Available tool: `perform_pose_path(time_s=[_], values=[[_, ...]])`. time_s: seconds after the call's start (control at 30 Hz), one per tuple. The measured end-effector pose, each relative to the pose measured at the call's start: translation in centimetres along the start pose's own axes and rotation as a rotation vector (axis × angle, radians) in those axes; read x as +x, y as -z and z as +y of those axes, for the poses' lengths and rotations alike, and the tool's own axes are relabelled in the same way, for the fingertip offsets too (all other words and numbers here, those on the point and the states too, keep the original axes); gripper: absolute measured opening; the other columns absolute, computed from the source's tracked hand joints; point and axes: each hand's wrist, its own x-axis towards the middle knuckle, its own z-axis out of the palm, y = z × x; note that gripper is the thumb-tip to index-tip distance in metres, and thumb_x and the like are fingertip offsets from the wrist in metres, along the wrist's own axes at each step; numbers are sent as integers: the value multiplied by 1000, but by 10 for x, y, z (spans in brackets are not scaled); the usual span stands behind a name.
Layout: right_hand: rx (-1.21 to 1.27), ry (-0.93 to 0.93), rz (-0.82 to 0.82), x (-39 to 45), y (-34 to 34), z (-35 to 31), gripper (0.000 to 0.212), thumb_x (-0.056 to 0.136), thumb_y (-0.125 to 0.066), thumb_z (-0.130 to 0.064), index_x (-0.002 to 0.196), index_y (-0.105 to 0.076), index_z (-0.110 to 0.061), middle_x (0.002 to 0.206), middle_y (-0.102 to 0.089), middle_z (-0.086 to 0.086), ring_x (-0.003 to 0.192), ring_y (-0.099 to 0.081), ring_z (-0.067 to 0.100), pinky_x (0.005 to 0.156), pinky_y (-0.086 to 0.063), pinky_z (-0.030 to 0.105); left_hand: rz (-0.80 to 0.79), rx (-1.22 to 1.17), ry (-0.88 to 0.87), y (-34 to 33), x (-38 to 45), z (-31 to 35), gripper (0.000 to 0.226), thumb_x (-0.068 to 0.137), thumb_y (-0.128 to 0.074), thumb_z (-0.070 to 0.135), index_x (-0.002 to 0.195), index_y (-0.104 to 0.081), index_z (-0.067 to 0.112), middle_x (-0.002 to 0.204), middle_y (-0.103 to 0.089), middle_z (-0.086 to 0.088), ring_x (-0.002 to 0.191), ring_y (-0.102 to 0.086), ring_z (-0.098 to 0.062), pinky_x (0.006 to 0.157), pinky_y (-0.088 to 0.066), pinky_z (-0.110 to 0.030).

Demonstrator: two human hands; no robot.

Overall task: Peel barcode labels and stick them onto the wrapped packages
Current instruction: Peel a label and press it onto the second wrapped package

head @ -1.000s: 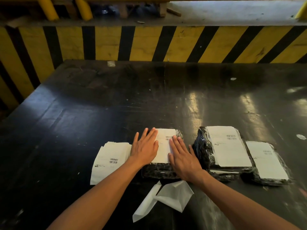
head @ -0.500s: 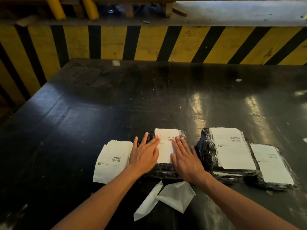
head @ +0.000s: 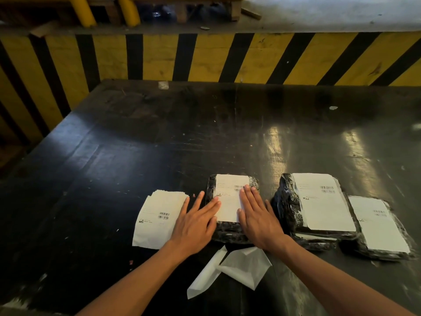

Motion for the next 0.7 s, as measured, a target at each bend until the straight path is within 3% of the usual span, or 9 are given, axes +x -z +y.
perform_pose_path(time_s=[0.13,0.3,0.5,0.7], values=[[12,0,6,1,-1,-1,60,102,-9,-43,154,10,-19,161,20,-3,147,21,15,121,-6,50,17,-31,10,4,-6,4,53,102,-26,43,153,-22,28,158,-17,15,150,6,-14,119,11,-42],[8,-2,-2,1,-2,1,61,101,-7,-44,154,12,-19,161,21,-3,147,22,15,122,-6,50,-8,-53,-66,-3,-9,31,53,102,-25,44,153,-24,30,159,-19,15,150,7,-11,122,5,-46],[22,2,2,-1,-1,0,60,102,-9,-43,154,11,-20,161,21,-3,147,22,14,122,-5,49,13,-42,-34,-5,-22,4,55,98,-19,48,151,-27,35,154,-17,21,150,1,-13,123,1,-48],[20,-6,1,1,-3,1,60,102,-8,-44,153,12,-20,161,22,-3,147,22,14,122,-5,49,44,-41,-118,-8,-24,22,51,101,-29,44,149,-34,28,154,-27,16,151,-6,-13,122,-5,-48]])
